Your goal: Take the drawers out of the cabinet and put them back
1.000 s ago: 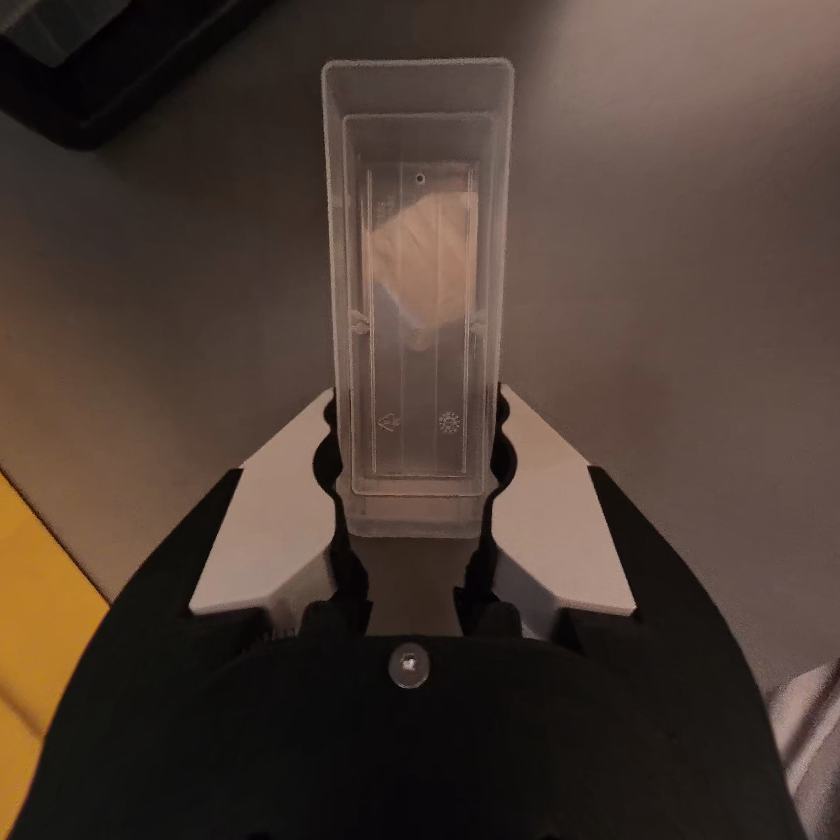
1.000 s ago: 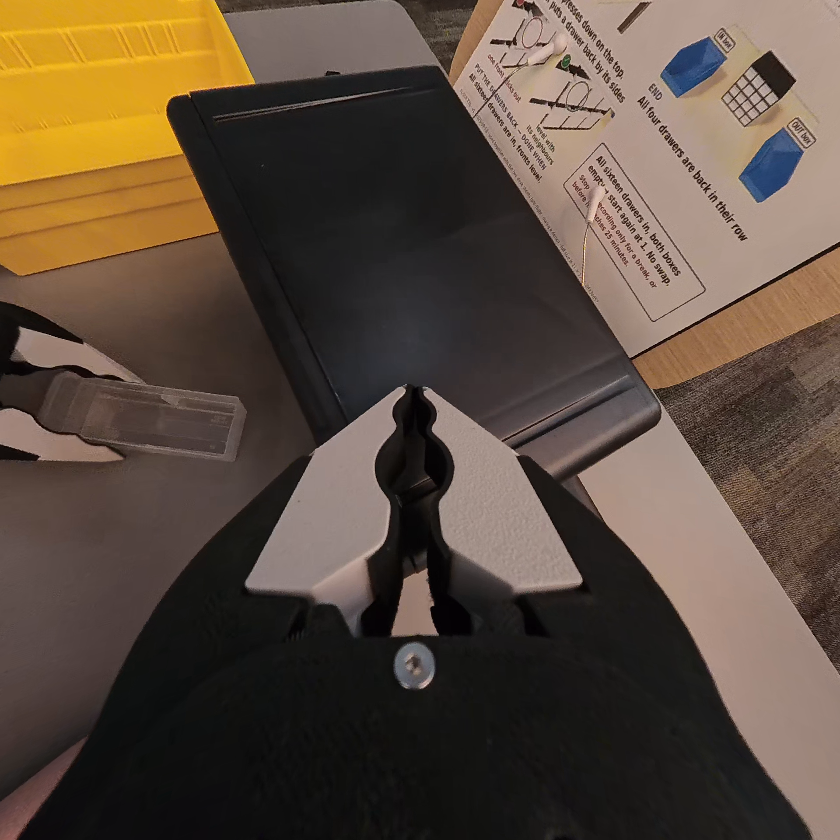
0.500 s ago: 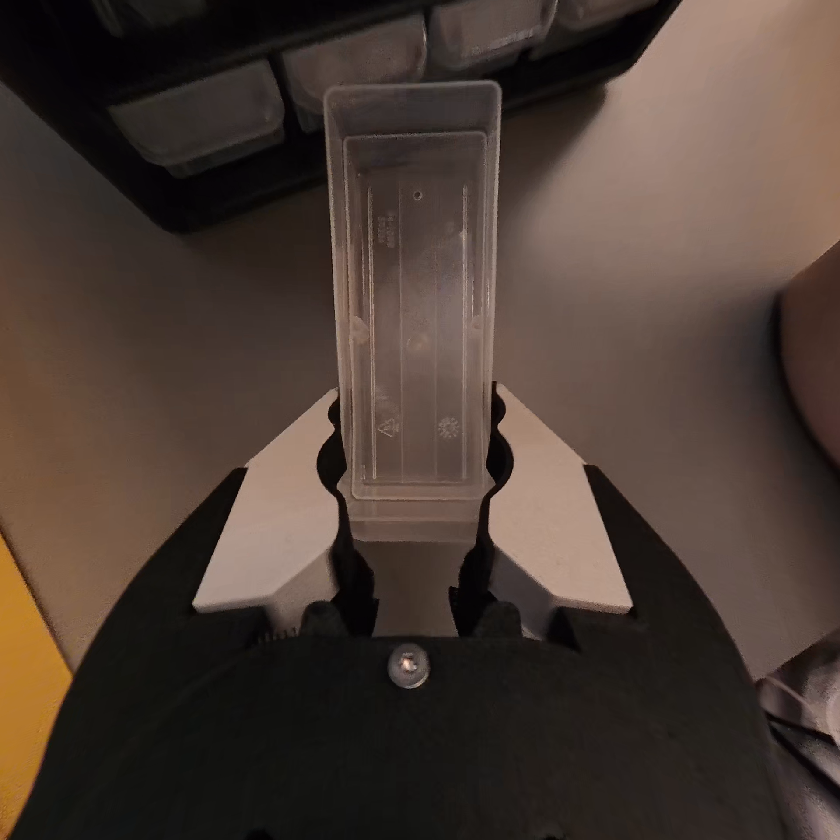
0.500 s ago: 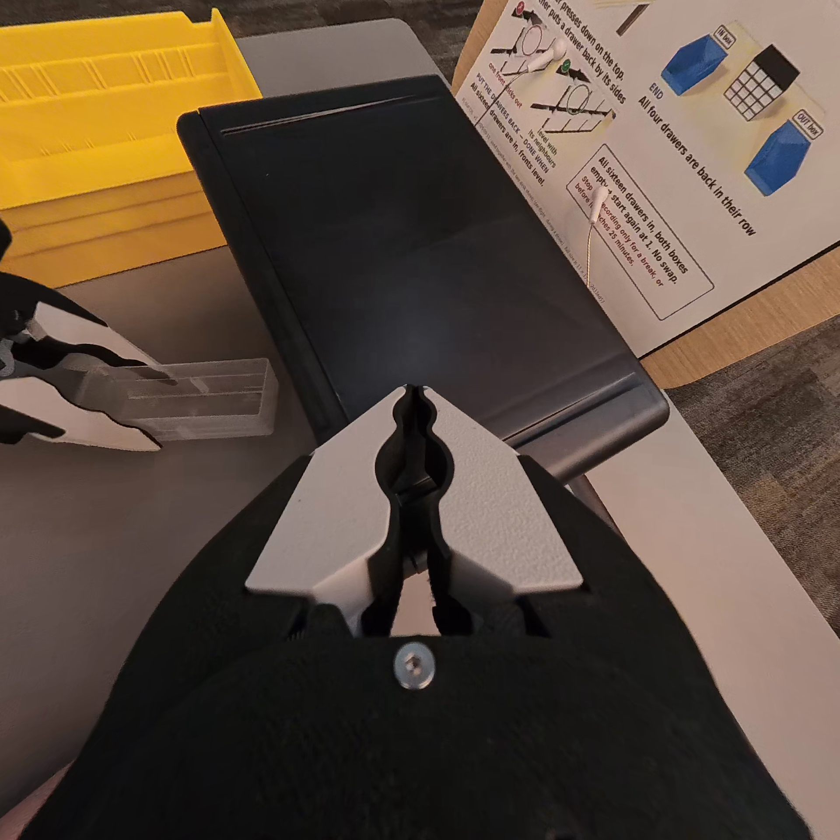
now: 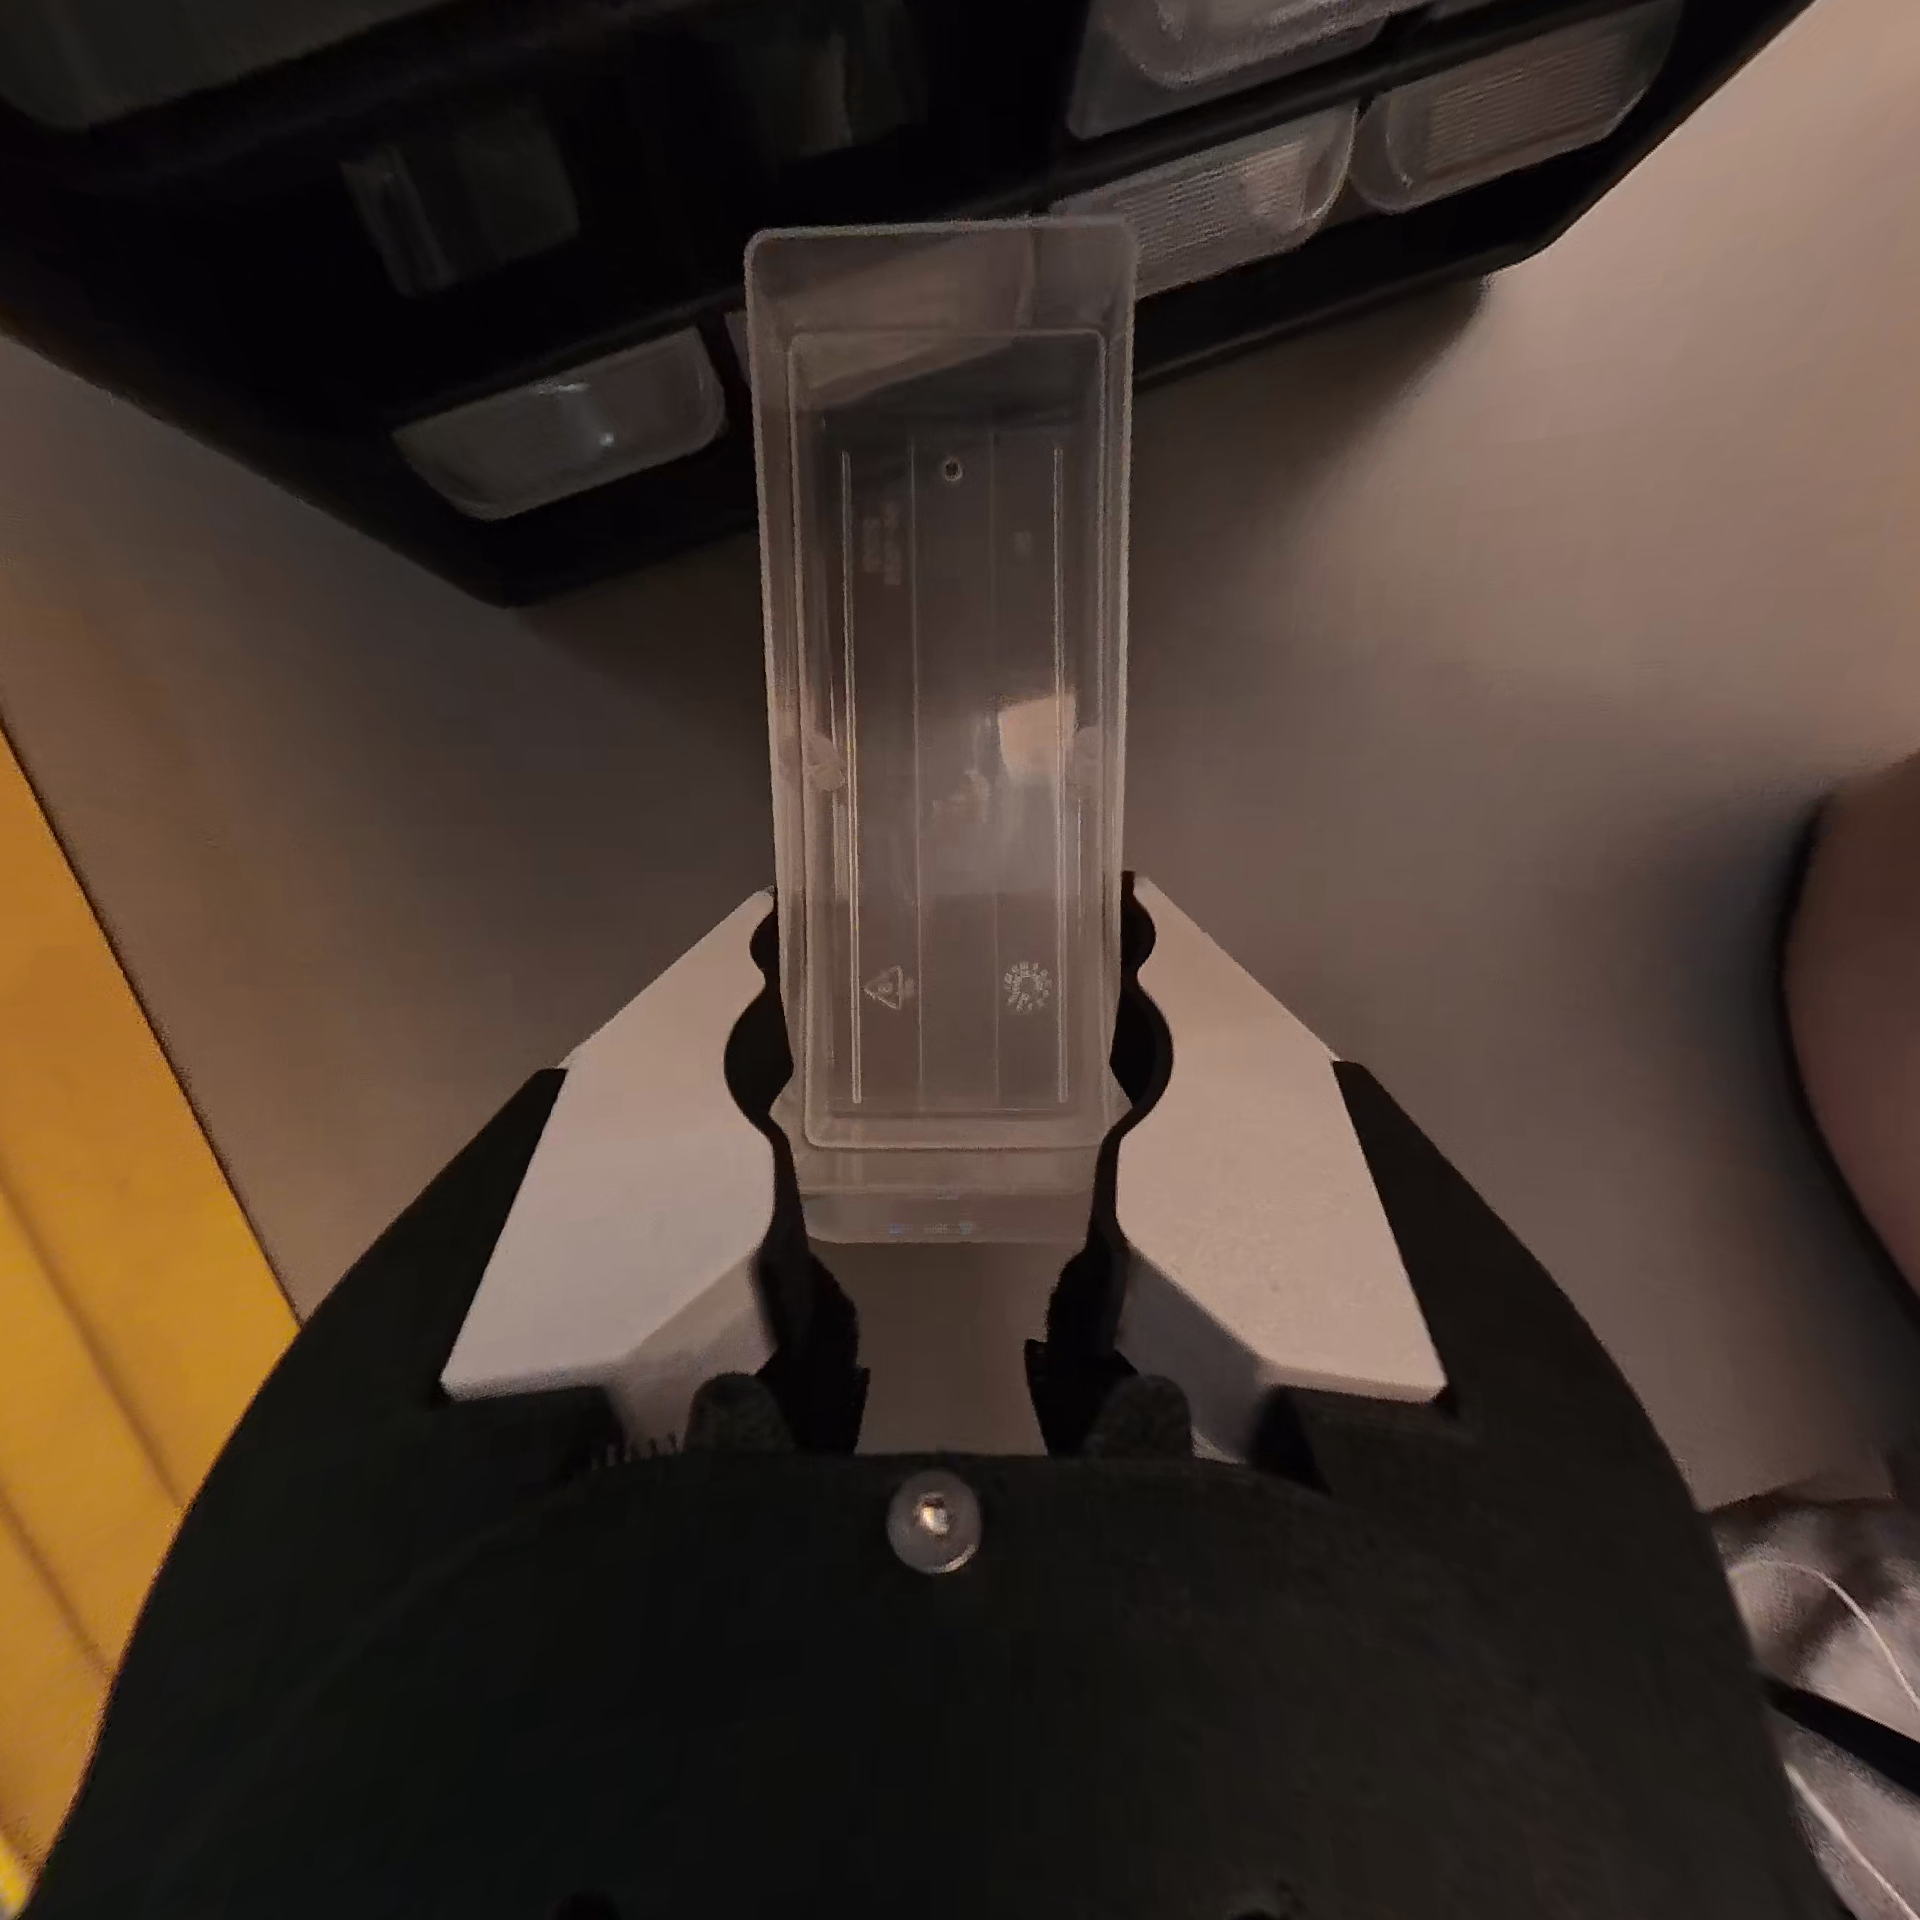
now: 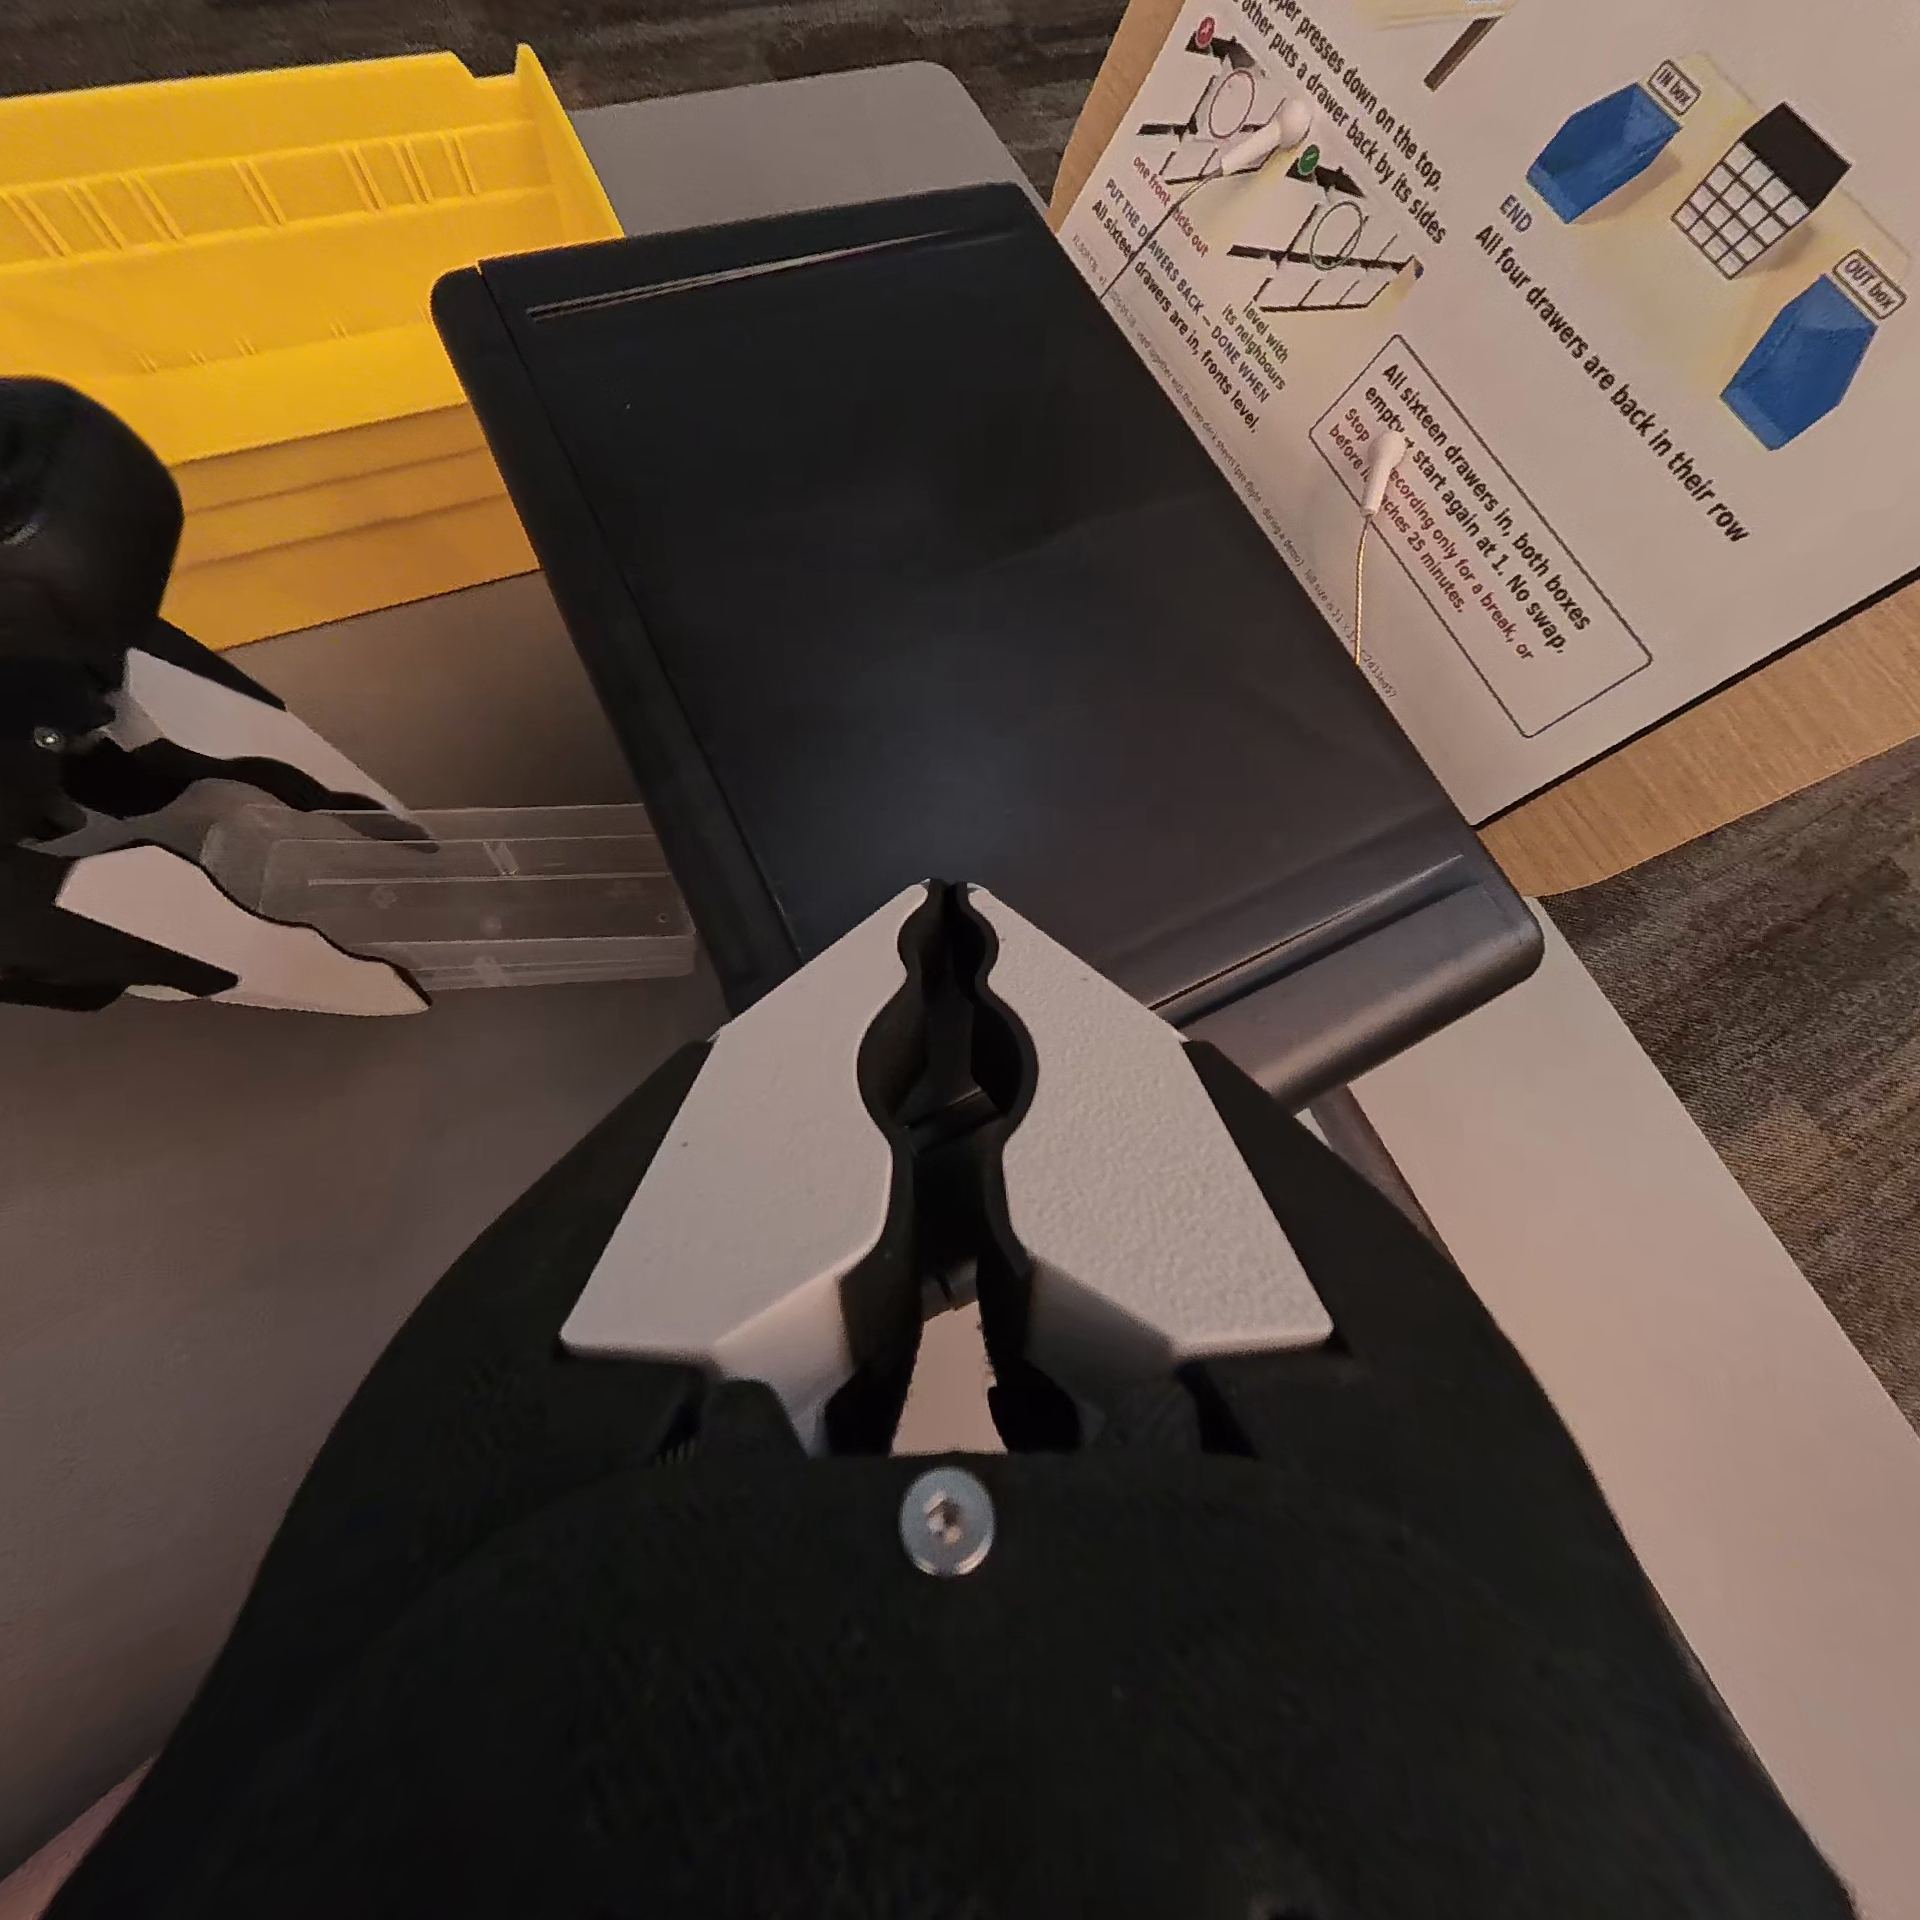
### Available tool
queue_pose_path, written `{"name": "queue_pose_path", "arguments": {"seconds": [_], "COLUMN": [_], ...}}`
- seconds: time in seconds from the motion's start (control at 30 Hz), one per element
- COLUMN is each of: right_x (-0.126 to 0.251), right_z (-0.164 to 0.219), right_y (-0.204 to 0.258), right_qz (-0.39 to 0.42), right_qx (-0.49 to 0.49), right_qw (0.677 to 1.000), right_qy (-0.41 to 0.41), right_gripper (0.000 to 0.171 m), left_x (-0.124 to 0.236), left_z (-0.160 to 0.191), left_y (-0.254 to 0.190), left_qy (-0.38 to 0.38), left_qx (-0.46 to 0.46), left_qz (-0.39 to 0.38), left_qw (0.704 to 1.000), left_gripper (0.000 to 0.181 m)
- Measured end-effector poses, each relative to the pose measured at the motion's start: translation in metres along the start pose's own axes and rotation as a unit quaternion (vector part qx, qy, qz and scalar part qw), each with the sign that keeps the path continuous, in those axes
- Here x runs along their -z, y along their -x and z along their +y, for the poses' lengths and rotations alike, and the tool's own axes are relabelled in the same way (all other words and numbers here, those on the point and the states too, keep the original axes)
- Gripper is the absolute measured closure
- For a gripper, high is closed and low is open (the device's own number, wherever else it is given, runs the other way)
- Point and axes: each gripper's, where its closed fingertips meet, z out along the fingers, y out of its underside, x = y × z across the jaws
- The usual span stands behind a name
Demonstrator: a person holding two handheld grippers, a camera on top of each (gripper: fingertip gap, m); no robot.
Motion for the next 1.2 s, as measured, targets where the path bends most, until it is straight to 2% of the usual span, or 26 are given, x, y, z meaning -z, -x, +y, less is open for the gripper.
{"name": "queue_pose_path", "arguments": {"seconds": [0.23, 0.6, 1.0, 1.2], "right_x": [0.001, 0.001, 0.002, 0.002], "right_z": [0.000, 0.001, 0.001, 0.001], "right_y": [0.001, 0.002, 0.003, 0.003], "right_qz": [-0.012, -0.018, -0.031, -0.031], "right_qx": [0.000, -0.002, -0.007, -0.006], "right_qw": [1.000, 1.000, 0.999, 0.999], "right_qy": [-0.004, -0.007, -0.012, -0.012], "right_gripper": [0.171, 0.171, 0.171, 0.171], "left_x": [0.012, 0.015, 0.027, 0.016], "left_z": [-0.014, -0.019, -0.037, -0.038], "left_y": [0.001, 0.002, 0.004, 0.005], "left_qy": [0.002, 0.048, 0.020, 0.011], "left_qx": [0.017, 0.048, 0.045, 0.054], "left_qz": [-0.006, -0.010, -0.028, -0.035], "left_qw": [1.000, 0.998, 0.998, 0.998], "left_gripper": [0.121, 0.121, 0.122, 0.122]}}
